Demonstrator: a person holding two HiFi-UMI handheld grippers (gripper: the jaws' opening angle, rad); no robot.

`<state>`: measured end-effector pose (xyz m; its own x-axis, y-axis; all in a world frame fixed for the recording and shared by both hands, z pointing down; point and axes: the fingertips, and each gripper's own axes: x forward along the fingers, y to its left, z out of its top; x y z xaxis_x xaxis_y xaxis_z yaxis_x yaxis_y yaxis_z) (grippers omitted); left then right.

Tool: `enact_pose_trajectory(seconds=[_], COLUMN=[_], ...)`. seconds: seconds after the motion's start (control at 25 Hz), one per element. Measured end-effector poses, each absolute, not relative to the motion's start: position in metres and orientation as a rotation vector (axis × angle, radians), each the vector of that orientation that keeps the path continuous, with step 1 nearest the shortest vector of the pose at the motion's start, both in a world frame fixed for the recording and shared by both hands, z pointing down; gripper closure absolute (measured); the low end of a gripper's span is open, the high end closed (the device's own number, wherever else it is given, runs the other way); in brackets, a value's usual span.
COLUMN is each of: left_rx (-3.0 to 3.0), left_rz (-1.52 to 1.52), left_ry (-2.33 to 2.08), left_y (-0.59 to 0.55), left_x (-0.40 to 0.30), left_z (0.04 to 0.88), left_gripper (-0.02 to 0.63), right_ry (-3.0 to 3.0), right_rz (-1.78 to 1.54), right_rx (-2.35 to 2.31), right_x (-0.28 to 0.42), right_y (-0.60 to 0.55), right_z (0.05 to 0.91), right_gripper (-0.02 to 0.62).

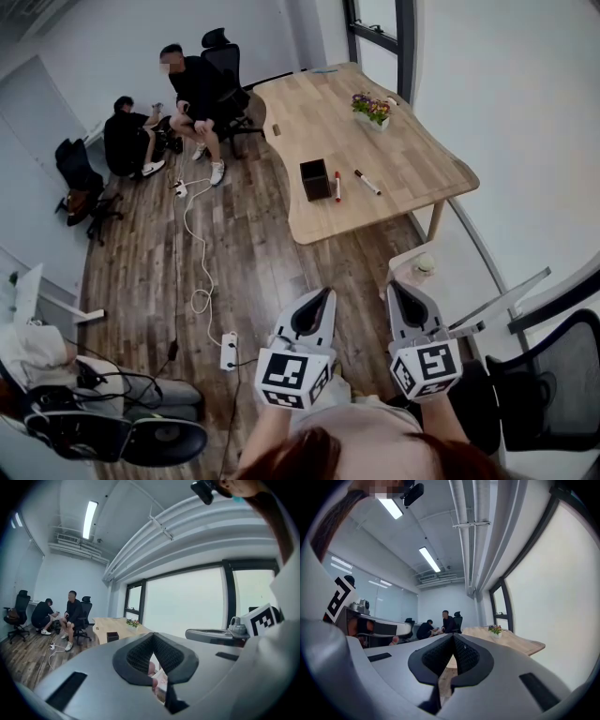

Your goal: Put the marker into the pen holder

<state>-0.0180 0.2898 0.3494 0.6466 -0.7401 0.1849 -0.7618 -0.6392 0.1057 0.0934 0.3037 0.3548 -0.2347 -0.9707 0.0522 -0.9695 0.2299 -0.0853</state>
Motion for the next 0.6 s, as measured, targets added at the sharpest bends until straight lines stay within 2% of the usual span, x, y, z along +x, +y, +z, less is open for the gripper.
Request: enact_pose_trajectory(seconds=[0.6], left_rx=[2.707], left_rz=[0.153], left_ry=[-1.181], left_y=[0.216], left_x=[-0.041], left_z=[0.349], left_gripper=[0.604], right_ry=[2.419], right_rz=[-0.184], right_rx=[-1.938], right_x=[0.068], right_y=[0.232], right_z=[0.357], right_gripper=[0.595])
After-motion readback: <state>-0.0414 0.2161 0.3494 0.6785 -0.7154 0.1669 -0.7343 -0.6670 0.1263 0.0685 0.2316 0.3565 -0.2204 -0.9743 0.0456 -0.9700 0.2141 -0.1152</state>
